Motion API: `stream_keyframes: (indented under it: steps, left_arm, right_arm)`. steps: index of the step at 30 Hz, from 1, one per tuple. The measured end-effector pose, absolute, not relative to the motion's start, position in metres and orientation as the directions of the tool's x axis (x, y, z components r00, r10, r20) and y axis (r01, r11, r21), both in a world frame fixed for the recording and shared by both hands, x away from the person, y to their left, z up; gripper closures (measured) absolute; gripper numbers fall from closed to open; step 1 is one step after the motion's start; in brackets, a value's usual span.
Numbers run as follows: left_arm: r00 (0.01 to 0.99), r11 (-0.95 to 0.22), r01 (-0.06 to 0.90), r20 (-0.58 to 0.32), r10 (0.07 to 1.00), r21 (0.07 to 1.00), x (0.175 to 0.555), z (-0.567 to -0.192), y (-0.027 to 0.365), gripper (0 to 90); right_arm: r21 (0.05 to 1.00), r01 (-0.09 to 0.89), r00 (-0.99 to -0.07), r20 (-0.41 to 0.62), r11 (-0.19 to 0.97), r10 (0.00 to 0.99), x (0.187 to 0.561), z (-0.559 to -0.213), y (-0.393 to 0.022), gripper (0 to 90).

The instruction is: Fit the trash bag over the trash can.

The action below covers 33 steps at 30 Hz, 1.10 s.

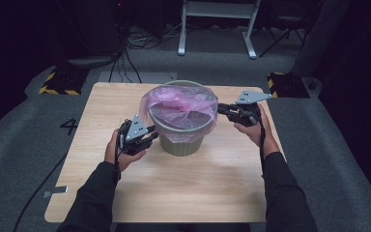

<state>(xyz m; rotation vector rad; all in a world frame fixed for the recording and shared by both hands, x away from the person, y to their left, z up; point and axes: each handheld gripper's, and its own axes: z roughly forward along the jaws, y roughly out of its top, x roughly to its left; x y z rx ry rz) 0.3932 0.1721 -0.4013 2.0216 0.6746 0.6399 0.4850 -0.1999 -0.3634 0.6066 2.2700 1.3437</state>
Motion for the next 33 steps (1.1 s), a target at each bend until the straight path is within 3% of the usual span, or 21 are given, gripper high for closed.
stream_keyframes:
  steps: [2,16,18,20,23,27,33]
  left_arm:
    - [0.722,-0.457,0.209,0.179,0.669,0.865,0.394,-0.402,0.174,89.7]
    - [0.737,-0.458,0.229,0.154,0.658,0.859,0.397,-0.408,0.181,90.0]
    - [0.731,-0.449,0.237,0.146,0.666,0.861,0.399,-0.410,0.184,90.0]
    - [0.723,-0.435,0.246,0.134,0.677,0.866,0.400,-0.410,0.189,90.0]
    - [0.707,-0.418,0.256,0.125,0.696,0.872,0.402,-0.410,0.193,90.0]
    - [0.689,-0.419,0.277,0.125,0.714,0.865,0.407,-0.411,0.196,90.0]
    - [0.657,-0.414,0.307,0.124,0.744,0.857,0.416,-0.414,0.201,90.0]
  right_arm:
    - [0.888,0.142,-0.814,-0.146,0.437,0.562,0.484,-0.365,-0.198,90.0]
    - [0.887,0.221,-0.740,-0.117,0.405,0.662,0.491,-0.383,-0.195,90.0]
    - [0.898,0.193,-0.747,-0.126,0.394,0.653,0.488,-0.383,-0.198,77.4]
    - [0.900,0.196,-0.754,-0.116,0.390,0.647,0.487,-0.381,-0.201,55.2]
    - [0.893,0.198,-0.787,-0.101,0.405,0.609,0.487,-0.381,-0.202,36.8]
    - [0.873,0.177,-0.798,-0.144,0.455,0.586,0.484,-0.380,-0.198,31.5]
    - [0.890,0.144,-0.877,-0.088,0.432,0.473,0.477,-0.377,-0.201,31.9]
